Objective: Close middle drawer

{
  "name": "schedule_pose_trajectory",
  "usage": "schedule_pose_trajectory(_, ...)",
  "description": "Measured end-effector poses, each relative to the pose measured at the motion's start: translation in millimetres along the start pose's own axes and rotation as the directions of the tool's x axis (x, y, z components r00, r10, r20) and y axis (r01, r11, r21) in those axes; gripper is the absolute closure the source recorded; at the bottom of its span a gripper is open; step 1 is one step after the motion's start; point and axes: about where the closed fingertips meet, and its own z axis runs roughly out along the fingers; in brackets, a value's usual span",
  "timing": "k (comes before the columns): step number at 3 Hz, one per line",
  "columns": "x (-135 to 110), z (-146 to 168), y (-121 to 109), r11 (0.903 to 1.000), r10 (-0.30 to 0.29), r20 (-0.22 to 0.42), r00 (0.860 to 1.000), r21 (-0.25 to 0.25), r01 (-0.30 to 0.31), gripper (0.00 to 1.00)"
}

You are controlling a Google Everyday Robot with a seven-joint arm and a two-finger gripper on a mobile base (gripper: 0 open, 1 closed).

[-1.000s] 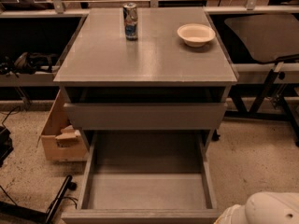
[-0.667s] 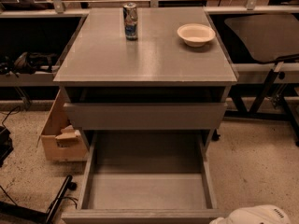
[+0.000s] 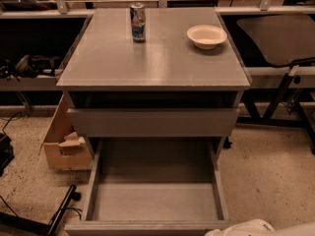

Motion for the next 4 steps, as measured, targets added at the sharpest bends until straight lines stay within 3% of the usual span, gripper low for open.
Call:
schedule_pose_trajectory(1, -25.0, 17.8, -22.1, 0.9984, 0.04, 0.088, 0.995, 0.036, -0.043, 1.0)
schedule_pose_trajectory(2, -41.0, 24.0, -31.7, 0.9968, 0.047, 0.134, 0.99, 0.058, -0.055, 1.0)
schedule_pose_trajectory(4, -47.6, 31.2, -37.9, 0.9963, 0.047, 0.158, 0.986, 0.063, -0.058, 1.0)
